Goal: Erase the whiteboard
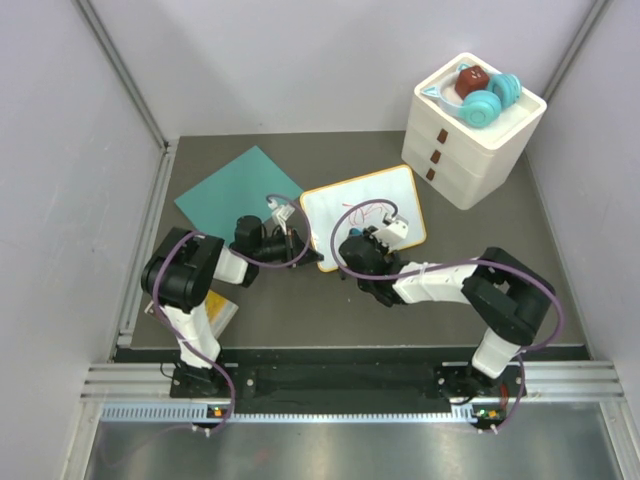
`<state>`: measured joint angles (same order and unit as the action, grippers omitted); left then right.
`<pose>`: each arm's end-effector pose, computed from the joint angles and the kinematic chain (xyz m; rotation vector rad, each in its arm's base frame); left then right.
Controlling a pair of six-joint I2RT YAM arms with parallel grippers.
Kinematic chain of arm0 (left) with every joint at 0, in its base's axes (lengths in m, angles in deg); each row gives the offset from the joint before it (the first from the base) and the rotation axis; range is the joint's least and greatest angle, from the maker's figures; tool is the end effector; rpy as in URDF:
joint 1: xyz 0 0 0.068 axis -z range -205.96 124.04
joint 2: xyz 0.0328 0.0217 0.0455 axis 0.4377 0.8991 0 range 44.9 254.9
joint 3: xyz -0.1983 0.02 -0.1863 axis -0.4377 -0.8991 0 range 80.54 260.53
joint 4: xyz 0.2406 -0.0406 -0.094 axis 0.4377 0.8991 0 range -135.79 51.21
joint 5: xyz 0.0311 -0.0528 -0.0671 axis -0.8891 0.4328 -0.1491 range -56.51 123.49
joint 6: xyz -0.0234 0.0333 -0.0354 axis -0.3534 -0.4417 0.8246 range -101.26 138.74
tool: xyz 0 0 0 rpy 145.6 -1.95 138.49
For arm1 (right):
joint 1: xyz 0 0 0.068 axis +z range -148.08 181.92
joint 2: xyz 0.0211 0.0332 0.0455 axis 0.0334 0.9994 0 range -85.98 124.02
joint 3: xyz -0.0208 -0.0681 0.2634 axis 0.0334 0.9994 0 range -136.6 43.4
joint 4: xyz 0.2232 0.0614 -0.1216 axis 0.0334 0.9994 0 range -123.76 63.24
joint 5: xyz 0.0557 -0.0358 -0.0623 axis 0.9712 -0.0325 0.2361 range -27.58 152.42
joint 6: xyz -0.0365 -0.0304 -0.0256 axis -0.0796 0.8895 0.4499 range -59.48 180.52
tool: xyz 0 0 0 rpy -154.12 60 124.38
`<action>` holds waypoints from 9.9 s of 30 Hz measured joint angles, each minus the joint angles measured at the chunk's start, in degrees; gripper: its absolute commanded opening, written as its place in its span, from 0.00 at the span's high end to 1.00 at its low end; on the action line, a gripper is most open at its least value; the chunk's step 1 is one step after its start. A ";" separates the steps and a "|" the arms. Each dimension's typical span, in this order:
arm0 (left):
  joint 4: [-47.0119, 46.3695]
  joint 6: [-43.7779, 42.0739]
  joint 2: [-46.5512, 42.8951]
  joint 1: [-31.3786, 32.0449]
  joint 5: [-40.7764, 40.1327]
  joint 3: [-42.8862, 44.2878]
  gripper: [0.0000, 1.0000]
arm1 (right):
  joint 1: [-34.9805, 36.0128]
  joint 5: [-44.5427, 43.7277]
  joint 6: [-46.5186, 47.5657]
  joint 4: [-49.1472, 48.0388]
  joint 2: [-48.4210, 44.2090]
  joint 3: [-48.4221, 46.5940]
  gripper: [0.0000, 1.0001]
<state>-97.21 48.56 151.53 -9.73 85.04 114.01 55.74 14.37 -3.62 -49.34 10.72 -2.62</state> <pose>0.2931 -0.1143 0.1137 0.4040 2.0169 -1.3872 0.2176 0.2528 0.1680 0.6211 1.8895 0.4176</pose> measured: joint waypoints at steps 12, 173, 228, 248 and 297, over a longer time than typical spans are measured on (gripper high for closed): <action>13.68 -3.45 -2.95 0.31 -1.20 3.91 1.00 | -4.46 8.81 -4.70 -5.68 -2.05 4.90 1.00; 17.35 -6.25 -5.53 3.76 -10.49 4.57 1.00 | -4.50 12.66 4.39 3.72 5.03 -11.65 1.00; 17.27 -7.26 -6.01 4.50 -11.98 4.61 1.00 | -6.47 14.64 2.86 1.07 0.87 -3.17 1.00; 17.31 -7.43 -6.01 4.83 -12.63 4.79 1.00 | -8.74 18.67 -0.63 -1.88 0.48 -0.48 1.00; 16.92 -8.83 -6.12 5.60 -15.13 5.11 1.00 | -18.03 22.71 4.48 6.25 -3.02 -0.09 1.00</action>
<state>-80.29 39.73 145.41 -4.13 69.92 119.12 37.71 37.08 0.86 -43.09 7.71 -2.70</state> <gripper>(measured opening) 0.143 0.082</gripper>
